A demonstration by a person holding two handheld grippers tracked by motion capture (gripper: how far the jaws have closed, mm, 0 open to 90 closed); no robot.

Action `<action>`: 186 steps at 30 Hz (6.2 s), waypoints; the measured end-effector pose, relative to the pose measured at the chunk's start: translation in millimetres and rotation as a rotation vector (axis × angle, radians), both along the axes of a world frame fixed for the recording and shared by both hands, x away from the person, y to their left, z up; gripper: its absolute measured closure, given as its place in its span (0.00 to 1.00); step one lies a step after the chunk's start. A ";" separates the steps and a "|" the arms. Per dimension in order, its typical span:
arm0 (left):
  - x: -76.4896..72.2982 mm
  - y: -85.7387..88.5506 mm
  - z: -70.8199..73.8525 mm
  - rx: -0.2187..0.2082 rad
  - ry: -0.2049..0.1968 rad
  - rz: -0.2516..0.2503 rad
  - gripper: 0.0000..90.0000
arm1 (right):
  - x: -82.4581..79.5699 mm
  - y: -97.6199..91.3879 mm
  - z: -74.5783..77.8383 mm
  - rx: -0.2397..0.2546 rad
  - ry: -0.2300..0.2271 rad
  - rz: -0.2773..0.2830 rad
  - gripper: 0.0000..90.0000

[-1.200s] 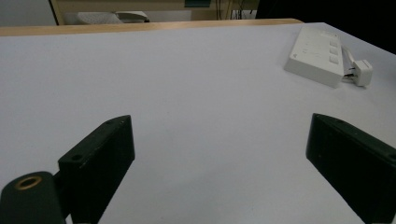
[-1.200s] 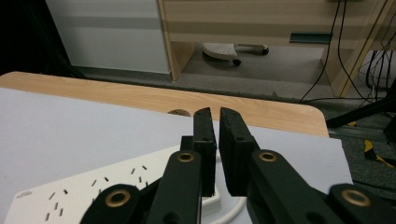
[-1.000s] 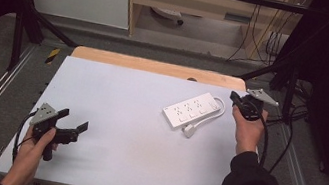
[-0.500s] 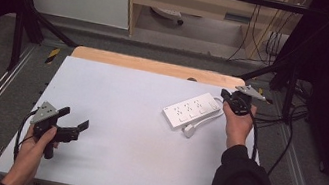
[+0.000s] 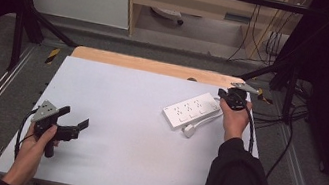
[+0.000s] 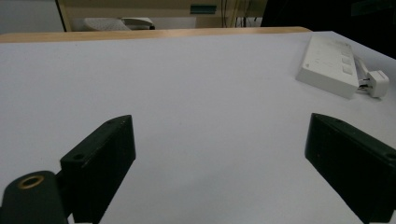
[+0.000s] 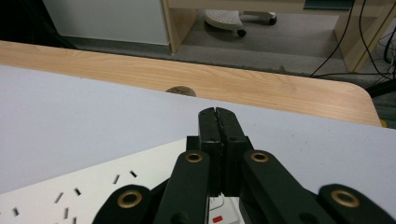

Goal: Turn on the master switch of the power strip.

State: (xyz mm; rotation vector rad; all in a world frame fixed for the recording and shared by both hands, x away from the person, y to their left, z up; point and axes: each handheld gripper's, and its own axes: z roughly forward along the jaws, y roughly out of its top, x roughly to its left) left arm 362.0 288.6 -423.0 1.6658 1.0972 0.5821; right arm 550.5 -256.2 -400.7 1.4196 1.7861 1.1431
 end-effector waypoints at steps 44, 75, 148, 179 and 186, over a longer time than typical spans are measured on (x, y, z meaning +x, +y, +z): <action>0.8 -0.5 0.9 0.003 -0.001 0.005 0.08 | 5.7 6.3 -30.8 -0.073 0.140 0.025 1.00; 0.4 -1.9 1.1 0.012 0.000 0.006 0.08 | 3.1 7.8 -34.8 -0.107 0.151 0.029 1.00; -1.9 0.8 0.7 0.036 -0.002 0.009 0.09 | -2.4 10.5 -38.5 -0.106 0.125 -0.016 1.00; -2.9 0.5 -0.1 0.032 0.005 0.004 0.09 | -5.8 11.2 -24.8 -0.041 0.088 -0.031 1.00; -3.2 1.3 -0.3 0.024 0.008 0.007 0.09 | -6.2 9.7 -18.7 -0.019 0.080 -0.041 1.00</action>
